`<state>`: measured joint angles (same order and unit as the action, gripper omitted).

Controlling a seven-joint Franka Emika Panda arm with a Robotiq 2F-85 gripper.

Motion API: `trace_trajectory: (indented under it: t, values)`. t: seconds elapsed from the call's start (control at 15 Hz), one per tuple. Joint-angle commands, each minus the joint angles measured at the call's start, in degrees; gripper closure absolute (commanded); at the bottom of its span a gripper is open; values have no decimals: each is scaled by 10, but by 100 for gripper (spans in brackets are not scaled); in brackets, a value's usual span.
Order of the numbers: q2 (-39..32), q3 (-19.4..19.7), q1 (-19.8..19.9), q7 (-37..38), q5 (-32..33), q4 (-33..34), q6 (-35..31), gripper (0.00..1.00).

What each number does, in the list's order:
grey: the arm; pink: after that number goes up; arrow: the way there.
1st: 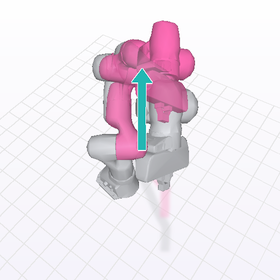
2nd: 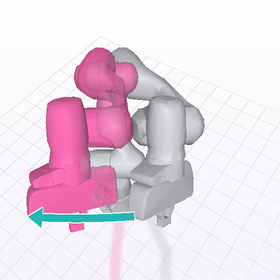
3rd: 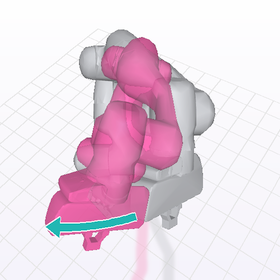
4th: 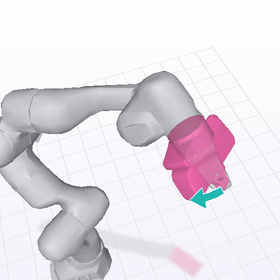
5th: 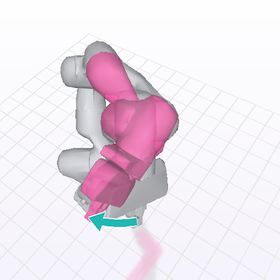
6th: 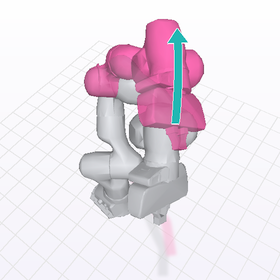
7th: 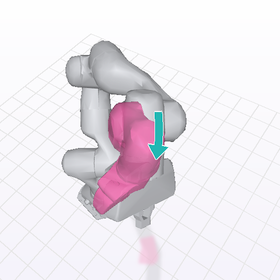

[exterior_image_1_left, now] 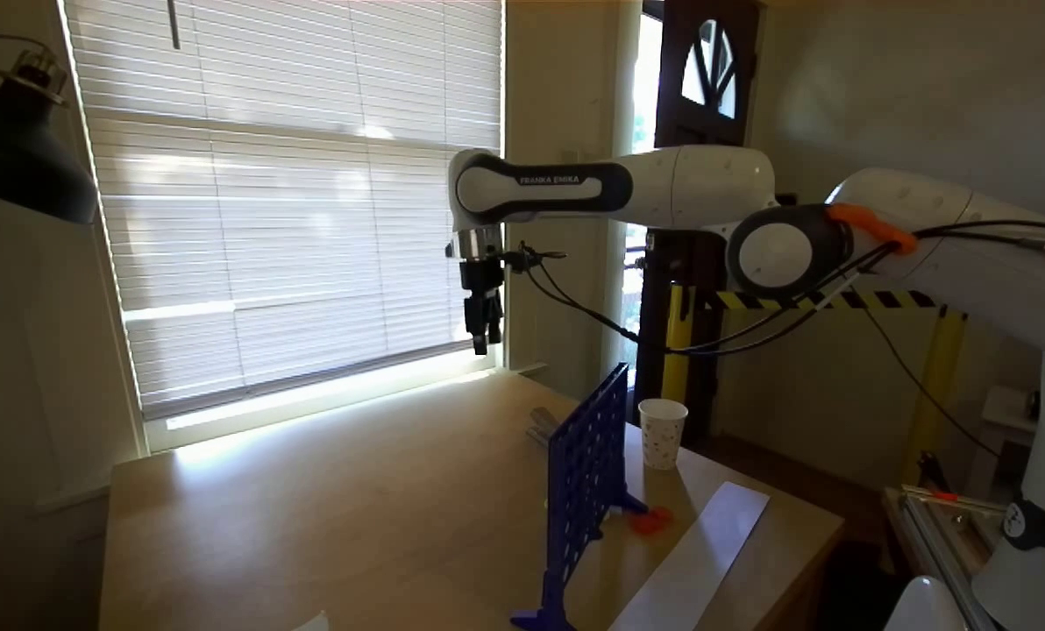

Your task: Move the blue object to the front and put it in an upright position

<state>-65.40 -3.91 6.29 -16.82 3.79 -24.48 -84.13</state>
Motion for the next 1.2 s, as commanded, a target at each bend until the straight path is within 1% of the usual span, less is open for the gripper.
trace_trajectory:
  t: [0.0,0.27,0.33,0.93,1.07,1.13]
  values:
    - [17,-5,-2,-6,-34,-2,-26,0]
    - [32,-13,-13,-5,-54,-3,-32,0]
    - [29,-1,-12,0,-44,-10,-28,0]
    - [35,-4,-16,0,-48,-10,-31,0]
    - [33,-7,-27,12,-51,-15,-27,0]
    - [30,-3,-34,20,-46,-18,-29,0]
